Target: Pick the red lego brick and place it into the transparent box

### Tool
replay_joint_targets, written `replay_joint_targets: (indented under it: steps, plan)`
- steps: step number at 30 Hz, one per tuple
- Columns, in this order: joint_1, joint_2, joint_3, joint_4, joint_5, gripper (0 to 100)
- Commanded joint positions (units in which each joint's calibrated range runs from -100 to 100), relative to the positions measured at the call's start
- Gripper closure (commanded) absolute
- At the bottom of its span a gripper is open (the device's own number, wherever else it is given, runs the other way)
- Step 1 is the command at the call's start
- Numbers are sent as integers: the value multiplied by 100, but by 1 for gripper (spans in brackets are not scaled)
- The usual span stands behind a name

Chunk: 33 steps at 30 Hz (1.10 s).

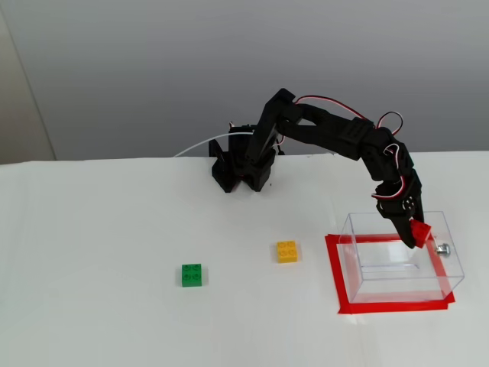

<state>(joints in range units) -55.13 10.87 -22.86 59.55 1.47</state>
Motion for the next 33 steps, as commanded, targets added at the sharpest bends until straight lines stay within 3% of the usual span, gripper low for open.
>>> replay_joint_targets:
  steps: [1,18,25,33]
  plan:
    - [-29,-22,-327,15,-6,89]
    - [-221,-22,224,32,-16,89]
    - [-228,-30,541,32,-16,69]
    - [-206,-39,469,-2,-11,68]
